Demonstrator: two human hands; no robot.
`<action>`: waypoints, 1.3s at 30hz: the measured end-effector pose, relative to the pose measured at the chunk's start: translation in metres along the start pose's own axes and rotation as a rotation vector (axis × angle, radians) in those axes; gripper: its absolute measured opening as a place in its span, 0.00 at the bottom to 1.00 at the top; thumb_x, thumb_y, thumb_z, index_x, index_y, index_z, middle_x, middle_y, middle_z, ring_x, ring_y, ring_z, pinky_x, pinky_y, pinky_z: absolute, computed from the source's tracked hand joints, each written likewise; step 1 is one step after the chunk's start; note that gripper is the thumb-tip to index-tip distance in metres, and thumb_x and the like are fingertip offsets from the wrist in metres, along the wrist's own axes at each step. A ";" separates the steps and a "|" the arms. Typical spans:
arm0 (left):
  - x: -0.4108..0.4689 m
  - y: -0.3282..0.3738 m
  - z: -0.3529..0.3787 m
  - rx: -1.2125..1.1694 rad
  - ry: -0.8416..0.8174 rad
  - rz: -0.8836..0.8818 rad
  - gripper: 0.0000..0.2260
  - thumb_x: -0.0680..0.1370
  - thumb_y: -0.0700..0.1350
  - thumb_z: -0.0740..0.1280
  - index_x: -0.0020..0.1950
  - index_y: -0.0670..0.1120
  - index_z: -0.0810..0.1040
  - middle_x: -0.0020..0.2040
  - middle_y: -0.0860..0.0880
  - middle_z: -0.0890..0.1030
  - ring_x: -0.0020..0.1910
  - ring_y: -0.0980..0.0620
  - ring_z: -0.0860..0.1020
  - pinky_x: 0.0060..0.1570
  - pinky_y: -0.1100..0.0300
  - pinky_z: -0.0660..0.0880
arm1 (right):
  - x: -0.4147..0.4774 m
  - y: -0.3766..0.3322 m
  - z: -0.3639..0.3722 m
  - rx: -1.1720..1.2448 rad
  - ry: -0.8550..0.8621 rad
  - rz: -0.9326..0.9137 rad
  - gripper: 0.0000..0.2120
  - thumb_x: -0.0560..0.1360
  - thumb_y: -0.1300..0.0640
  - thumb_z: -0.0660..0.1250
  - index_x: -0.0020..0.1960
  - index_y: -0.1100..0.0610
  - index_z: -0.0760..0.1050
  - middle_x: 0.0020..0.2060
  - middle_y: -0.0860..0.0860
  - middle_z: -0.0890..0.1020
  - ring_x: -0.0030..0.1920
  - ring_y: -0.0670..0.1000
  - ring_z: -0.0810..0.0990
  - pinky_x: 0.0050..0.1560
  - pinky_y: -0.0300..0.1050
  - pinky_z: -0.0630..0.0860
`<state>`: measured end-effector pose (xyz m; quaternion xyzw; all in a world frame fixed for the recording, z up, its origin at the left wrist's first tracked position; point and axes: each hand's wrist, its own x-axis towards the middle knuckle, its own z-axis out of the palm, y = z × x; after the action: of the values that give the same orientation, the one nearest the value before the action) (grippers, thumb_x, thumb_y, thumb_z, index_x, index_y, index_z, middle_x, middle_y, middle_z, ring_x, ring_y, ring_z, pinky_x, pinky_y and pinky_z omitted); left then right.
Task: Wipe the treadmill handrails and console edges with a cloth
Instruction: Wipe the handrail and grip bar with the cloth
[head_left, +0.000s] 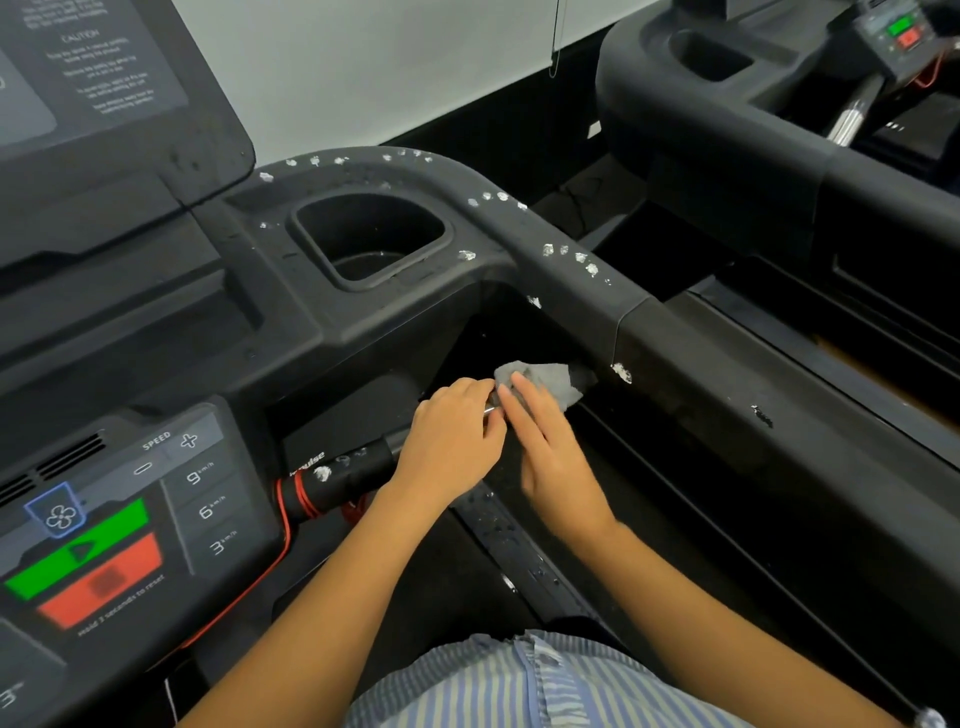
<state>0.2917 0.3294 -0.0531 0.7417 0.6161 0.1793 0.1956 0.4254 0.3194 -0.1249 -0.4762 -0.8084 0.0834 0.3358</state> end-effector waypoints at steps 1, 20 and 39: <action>0.000 0.000 -0.001 -0.003 -0.007 -0.003 0.16 0.80 0.46 0.59 0.66 0.45 0.70 0.57 0.48 0.76 0.53 0.52 0.74 0.56 0.56 0.71 | 0.001 0.006 -0.004 -0.008 0.004 0.016 0.32 0.68 0.79 0.63 0.70 0.66 0.63 0.68 0.64 0.67 0.71 0.58 0.62 0.74 0.45 0.55; -0.007 0.009 -0.010 -0.261 0.073 -0.163 0.17 0.79 0.44 0.61 0.68 0.46 0.69 0.65 0.49 0.72 0.61 0.55 0.71 0.55 0.68 0.65 | 0.012 0.008 -0.033 0.222 -0.036 0.344 0.25 0.77 0.69 0.59 0.73 0.59 0.62 0.73 0.54 0.64 0.72 0.45 0.58 0.68 0.23 0.47; -0.088 0.011 -0.017 -0.328 0.726 -0.236 0.22 0.73 0.36 0.69 0.66 0.47 0.72 0.68 0.47 0.70 0.66 0.58 0.68 0.65 0.71 0.63 | 0.044 -0.076 -0.071 1.469 -0.747 0.604 0.31 0.78 0.37 0.39 0.70 0.52 0.65 0.66 0.45 0.73 0.68 0.43 0.69 0.69 0.40 0.64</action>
<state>0.2769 0.2422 -0.0345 0.5135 0.6893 0.5012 0.1003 0.4015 0.3019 -0.0162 -0.2748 -0.4465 0.8187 0.2342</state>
